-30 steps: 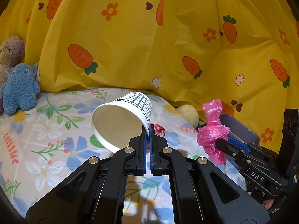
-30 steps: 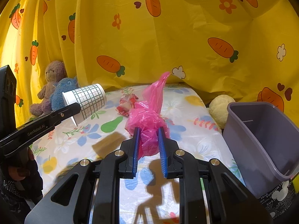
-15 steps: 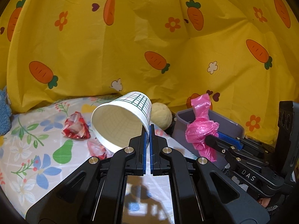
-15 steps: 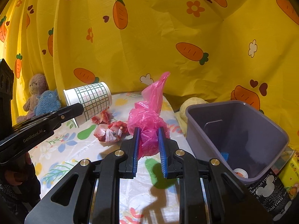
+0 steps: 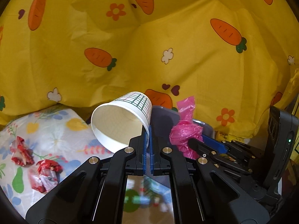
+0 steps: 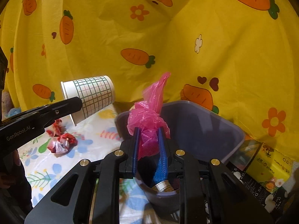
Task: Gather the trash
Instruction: 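Open both grippers to drop cup and pink bag into the bin, then move both open tools back over the red wrappers on the bed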
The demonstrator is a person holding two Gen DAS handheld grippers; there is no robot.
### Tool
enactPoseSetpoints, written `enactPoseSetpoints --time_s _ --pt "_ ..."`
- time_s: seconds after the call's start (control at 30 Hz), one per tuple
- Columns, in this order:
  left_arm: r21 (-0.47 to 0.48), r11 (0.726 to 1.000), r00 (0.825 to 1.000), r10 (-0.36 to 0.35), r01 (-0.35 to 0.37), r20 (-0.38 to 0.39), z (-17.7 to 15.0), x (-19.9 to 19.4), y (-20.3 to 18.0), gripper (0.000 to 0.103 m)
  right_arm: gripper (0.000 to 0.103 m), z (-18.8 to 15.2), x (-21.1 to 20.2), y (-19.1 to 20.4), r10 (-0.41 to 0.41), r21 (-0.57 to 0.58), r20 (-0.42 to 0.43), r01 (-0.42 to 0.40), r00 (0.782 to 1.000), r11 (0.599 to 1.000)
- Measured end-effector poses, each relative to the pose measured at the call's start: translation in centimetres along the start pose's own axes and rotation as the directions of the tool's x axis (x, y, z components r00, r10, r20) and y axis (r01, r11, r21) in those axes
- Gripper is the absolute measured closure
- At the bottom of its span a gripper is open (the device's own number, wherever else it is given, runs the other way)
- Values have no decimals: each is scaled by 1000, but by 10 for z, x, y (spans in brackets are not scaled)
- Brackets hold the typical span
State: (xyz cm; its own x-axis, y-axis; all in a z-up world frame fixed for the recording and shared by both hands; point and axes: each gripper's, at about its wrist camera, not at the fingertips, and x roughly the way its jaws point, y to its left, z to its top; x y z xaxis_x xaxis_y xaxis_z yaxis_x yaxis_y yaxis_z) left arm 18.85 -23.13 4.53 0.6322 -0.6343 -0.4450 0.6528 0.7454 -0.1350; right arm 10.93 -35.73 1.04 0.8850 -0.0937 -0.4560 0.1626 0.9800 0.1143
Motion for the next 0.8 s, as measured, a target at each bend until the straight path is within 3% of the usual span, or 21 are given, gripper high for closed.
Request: enactPoseSetpoints --time_s 0.2,0.37,0.5,0.57,0.63,0.73,0.8 --pt "-33 996 995 -87 86 -45 1 34 -13 101 81 -5 6 -22 -47 25 -17 48 999 999" --pt "-45 992 990 -121 118 -73 0 53 -20 101 81 -7 12 -28 -59 29 -25 60 998 998" --pt "-57 989 987 -138 133 -87 -1 60 -20 100 75 -8 18 -29 -61 37 -34 62 998 997" --pt "-68 989 986 -138 132 -89 -2 60 -16 82 68 -9 19 -31 -62 40 -34 63 997 997" --pt "-85 989 990 -124 118 -62 -4 54 -11 44 58 -10 18 -31 -70 39 -30 71 997 997" --pt "-126 989 997 -81 79 -9 -5 37 4 23 54 -10 16 -32 -88 36 -20 88 996 995" --pt "-140 990 1000 -5 7 20 -7 22 15 16 47 -10 11 -34 -101 43 -6 101 995 994"
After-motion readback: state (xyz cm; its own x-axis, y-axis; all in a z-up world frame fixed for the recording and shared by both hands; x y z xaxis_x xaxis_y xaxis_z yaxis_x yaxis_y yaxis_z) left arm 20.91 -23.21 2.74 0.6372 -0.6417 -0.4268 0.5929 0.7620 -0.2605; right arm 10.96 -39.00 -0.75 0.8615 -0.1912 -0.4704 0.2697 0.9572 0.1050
